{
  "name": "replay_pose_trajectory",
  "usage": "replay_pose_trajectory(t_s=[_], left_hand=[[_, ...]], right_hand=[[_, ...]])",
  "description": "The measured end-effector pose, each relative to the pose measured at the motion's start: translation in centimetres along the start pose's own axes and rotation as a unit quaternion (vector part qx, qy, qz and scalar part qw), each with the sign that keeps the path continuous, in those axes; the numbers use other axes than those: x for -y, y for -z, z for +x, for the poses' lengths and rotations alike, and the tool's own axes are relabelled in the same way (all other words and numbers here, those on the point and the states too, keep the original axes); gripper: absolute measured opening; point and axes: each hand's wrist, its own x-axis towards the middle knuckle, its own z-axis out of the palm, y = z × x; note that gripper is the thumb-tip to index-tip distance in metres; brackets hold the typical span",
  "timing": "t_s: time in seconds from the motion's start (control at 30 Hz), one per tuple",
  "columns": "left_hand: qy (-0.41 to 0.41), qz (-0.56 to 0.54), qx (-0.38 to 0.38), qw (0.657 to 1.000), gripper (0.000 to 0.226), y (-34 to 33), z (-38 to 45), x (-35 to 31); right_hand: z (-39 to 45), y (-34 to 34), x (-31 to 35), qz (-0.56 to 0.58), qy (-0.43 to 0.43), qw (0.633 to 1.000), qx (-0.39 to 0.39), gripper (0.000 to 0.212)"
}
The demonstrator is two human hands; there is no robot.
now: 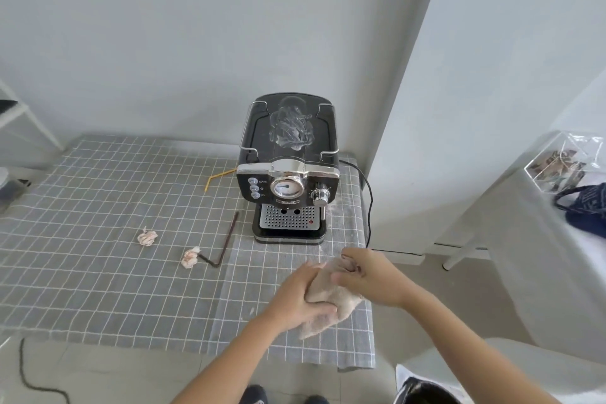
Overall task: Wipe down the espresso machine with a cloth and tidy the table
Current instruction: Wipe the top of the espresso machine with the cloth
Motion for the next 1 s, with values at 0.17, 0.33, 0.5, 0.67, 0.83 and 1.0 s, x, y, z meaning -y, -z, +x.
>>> replay_pose_trajectory(t_s=[0.17, 0.33, 0.5, 0.67, 0.83, 1.0], left_hand=[[-0.027, -0.04, -0.096, 0.994, 0.042, 4.2, -0.6, -4.8], [-0.076, 0.084, -0.181, 0.977, 0.052, 10.0, 0.2, -10.6], [-0.138, 0.217, -0.112, 0.96, 0.055, 13.0, 0.7, -16.0], [-0.19, 0.197, -0.209, 0.939, 0.072, 17.7, 0.1, -15.6], [-0.134, 0.016, -0.399, 0.907, 0.043, 22.9, 4.7, -8.8], [-0.041, -0.07, -0.364, 0.928, 0.042, 22.6, 9.9, -4.5]], right_hand=[[-0.7, 2.8, 1.5, 0.103, -0.031, 0.98, -0.169, 0.027], [0.0, 0.9, 4.2, 0.416, -0.145, 0.887, -0.14, 0.053], [2.2, 1.2, 8.6, 0.734, -0.068, 0.674, -0.05, 0.077], [5.5, 4.6, 12.3, 0.693, -0.01, 0.704, -0.156, 0.046], [11.0, 10.6, 16.0, 0.475, -0.005, 0.829, -0.296, 0.038], [19.0, 14.1, 17.9, 0.093, -0.023, 0.943, -0.319, 0.05]])
